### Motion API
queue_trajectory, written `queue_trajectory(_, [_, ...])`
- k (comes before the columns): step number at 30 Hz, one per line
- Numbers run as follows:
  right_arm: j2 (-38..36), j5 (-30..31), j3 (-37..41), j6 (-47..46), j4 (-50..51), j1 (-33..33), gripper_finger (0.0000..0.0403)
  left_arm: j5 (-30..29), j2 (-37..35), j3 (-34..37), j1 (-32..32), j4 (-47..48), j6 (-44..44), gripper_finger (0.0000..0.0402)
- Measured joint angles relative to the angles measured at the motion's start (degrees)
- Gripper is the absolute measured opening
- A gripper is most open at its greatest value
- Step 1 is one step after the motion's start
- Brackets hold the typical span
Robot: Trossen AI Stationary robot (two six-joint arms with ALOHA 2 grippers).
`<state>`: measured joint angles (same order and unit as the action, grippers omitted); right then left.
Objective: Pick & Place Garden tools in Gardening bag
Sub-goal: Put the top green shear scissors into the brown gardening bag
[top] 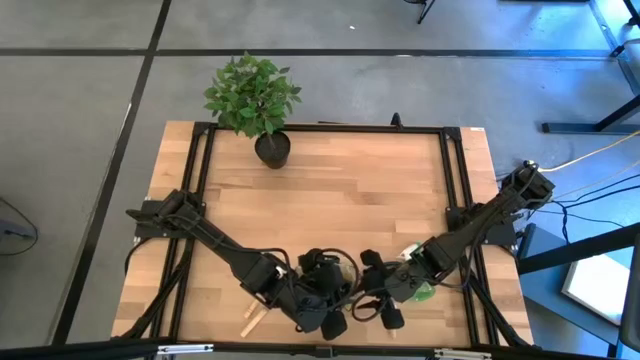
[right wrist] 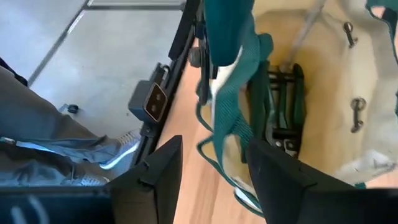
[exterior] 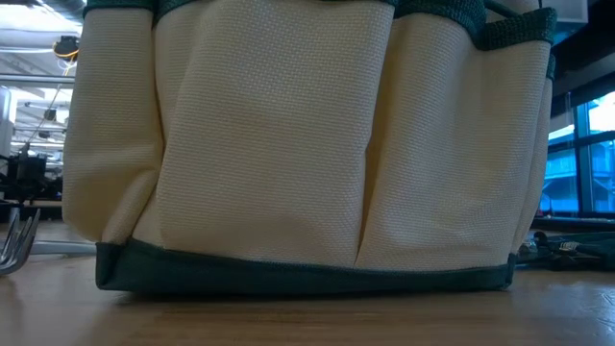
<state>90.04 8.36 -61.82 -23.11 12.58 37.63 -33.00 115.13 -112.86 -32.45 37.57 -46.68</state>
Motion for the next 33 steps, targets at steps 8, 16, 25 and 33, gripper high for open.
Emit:
queue_trajectory(8, [0.00, -1.31, 0.00, 1.09, 1.99, -0.94, 0.0177, 1.26, 0.07, 0.00, 1.16, -0.07, 0.90, 0.0062])
queue_trajectory(16, [0.30, -1.05, 0.00, 1.09, 2.11, -0.98, 0.0176, 1.55, 0.09, 0.00, 1.81, -0.06, 1.57, 0.0062])
queue_trajectory(25, [1.92, -2.89, -0.04, 1.07, 2.02, -0.96, 0.0176, 3.25, 0.22, 3.37, 1.75, -5.33, 0.46, 0.0062])
queue_trajectory(33, [2.92, -2.72, -0.07, 0.00, 1.33, -1.17, 0.0172, 3.03, 0.18, 5.16, 1.84, -8.43, 0.47, 0.0062])
